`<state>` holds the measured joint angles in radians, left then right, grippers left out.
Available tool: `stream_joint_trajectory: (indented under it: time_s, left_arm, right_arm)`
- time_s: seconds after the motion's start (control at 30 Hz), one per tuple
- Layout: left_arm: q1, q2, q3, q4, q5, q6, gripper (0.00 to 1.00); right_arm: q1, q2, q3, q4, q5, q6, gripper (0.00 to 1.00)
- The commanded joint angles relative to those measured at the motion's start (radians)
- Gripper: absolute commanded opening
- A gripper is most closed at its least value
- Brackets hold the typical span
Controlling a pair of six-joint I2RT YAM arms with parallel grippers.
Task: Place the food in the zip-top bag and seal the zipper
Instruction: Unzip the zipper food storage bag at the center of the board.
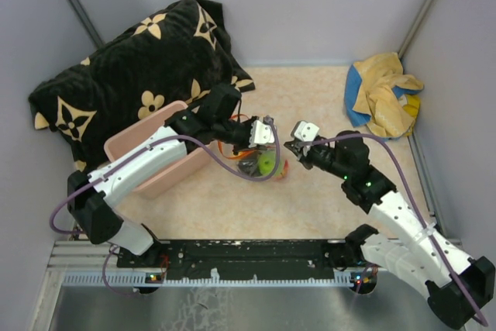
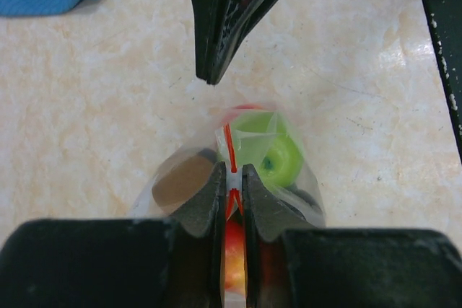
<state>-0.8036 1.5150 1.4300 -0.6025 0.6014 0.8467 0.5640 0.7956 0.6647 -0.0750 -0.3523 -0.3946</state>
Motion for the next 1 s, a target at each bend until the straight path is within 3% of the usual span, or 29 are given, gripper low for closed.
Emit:
stream_joint_trajectory:
  time_s: [0.0,0.1,0.17,0.23,0.47,0.67,0.73,0.87,0.97]
  left_arm:
    - [-0.001,-0.039,0.028,-0.038,-0.068,0.002,0.07]
    - [-0.002,-0.034,0.045,-0.035,-0.006,0.0,0.07]
    - [-0.002,-0.035,0.044,-0.021,0.031,-0.003,0.07]
    - [-0.002,-0.034,0.044,-0.015,0.049,-0.003,0.07]
    - [-0.003,-0.03,0.044,-0.011,0.073,0.002,0.07]
    - [-0.003,-0.026,0.047,0.001,0.093,0.0,0.07]
    - [-0.003,-0.026,0.048,0.001,0.091,-0.001,0.07]
    - [-0.003,-0.031,0.046,-0.001,0.068,-0.001,0.06]
    - [-0.002,-0.036,0.048,-0.006,0.037,-0.002,0.05]
  right_arm:
    - [-0.012,-0.022,0.078,-0.029,0.004,-0.033,0.0]
    - [-0.012,-0.021,0.073,-0.012,-0.117,-0.045,0.03]
    - [-0.012,-0.011,0.067,0.012,-0.167,-0.049,0.23]
    - [-0.012,0.015,0.075,0.017,-0.192,-0.062,0.37]
    - [-0.012,0.105,0.102,0.077,-0.234,-0.097,0.43]
    - [-0.011,0.174,0.133,0.093,-0.268,-0.112,0.36]
    - [-0.012,0.181,0.14,0.088,-0.266,-0.111,0.27]
    - [-0.012,0.173,0.148,0.035,-0.209,-0.131,0.0]
    - [-0.02,0.145,0.155,-0.018,-0.141,-0.153,0.0]
